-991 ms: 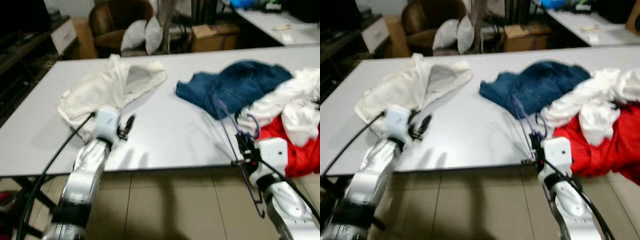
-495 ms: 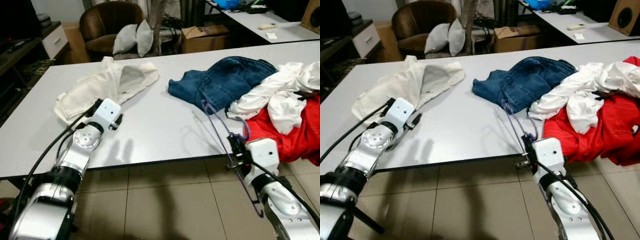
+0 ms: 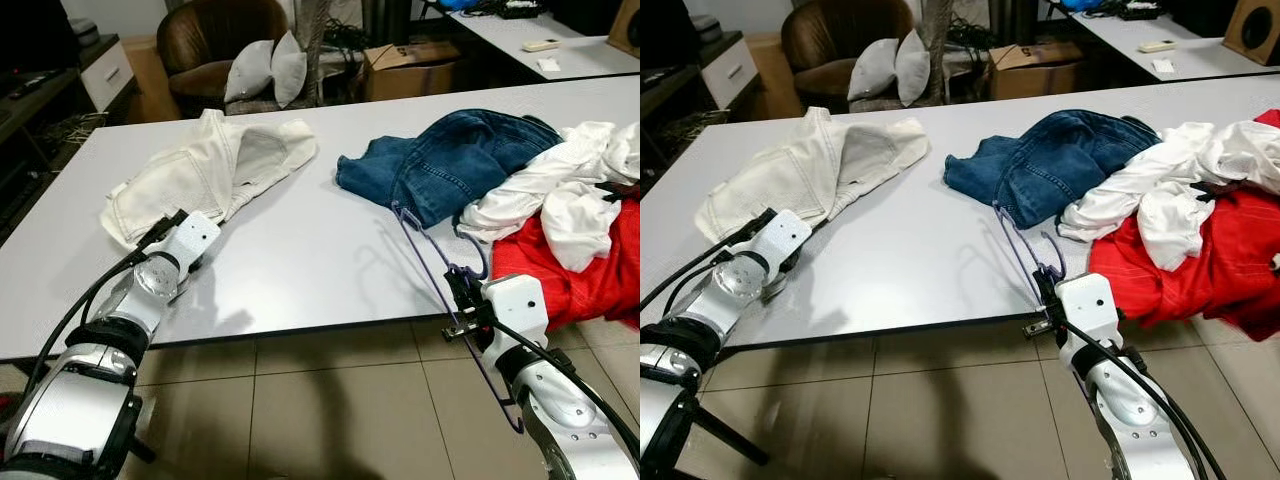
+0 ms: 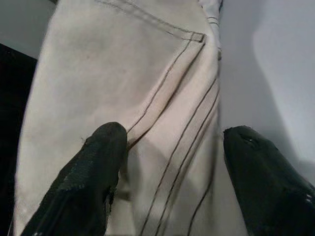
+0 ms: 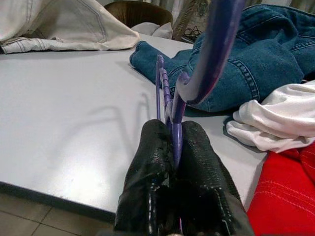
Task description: Hang hanger
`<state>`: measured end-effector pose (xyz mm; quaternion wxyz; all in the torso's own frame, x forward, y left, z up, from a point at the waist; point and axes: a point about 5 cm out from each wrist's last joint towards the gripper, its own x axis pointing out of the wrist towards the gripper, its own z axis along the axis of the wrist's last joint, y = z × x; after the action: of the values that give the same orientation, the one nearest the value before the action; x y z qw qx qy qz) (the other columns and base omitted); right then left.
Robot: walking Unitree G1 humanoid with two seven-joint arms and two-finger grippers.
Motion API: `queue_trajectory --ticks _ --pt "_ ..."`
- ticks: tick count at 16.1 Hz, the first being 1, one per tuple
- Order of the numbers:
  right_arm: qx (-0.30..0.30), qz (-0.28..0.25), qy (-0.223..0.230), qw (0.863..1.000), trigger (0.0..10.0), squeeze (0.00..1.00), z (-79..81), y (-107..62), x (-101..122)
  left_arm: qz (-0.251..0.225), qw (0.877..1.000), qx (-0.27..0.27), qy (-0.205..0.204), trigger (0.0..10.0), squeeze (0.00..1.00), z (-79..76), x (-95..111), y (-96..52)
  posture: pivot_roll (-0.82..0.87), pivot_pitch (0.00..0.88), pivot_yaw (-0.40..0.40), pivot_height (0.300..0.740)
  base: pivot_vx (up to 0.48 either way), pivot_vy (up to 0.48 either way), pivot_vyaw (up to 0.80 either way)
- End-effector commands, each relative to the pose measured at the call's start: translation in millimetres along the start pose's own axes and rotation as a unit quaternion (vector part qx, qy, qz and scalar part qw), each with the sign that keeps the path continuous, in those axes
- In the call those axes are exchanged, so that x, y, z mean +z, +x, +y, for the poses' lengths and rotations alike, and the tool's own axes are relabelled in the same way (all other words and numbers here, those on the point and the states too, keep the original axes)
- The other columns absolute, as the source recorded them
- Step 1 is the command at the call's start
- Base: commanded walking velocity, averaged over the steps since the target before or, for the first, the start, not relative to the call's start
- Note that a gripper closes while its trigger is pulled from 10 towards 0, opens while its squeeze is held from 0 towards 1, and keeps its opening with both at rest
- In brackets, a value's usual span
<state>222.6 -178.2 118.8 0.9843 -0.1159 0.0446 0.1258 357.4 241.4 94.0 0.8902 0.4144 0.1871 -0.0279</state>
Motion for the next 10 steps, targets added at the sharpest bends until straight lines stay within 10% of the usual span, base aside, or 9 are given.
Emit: queue_trajectory --ticks 1,10 --pt "0.006 0.002 -0.002 1.000 10.0 0.00 2.2 0.9 1 0.004 1.000 0.010 0.006 0.0 0.00 5.7 1 1.0 -0.12 0.000 0.125 0.740 0.000 0.000 0.00" --pt "0.012 -0.001 -0.005 1.000 10.0 0.00 1.9 2.3 2 0.066 0.998 0.019 0.000 0.0 0.00 10.7 -17 0.4 -0.13 0.000 0.121 0.740 0.000 0.000 0.00"
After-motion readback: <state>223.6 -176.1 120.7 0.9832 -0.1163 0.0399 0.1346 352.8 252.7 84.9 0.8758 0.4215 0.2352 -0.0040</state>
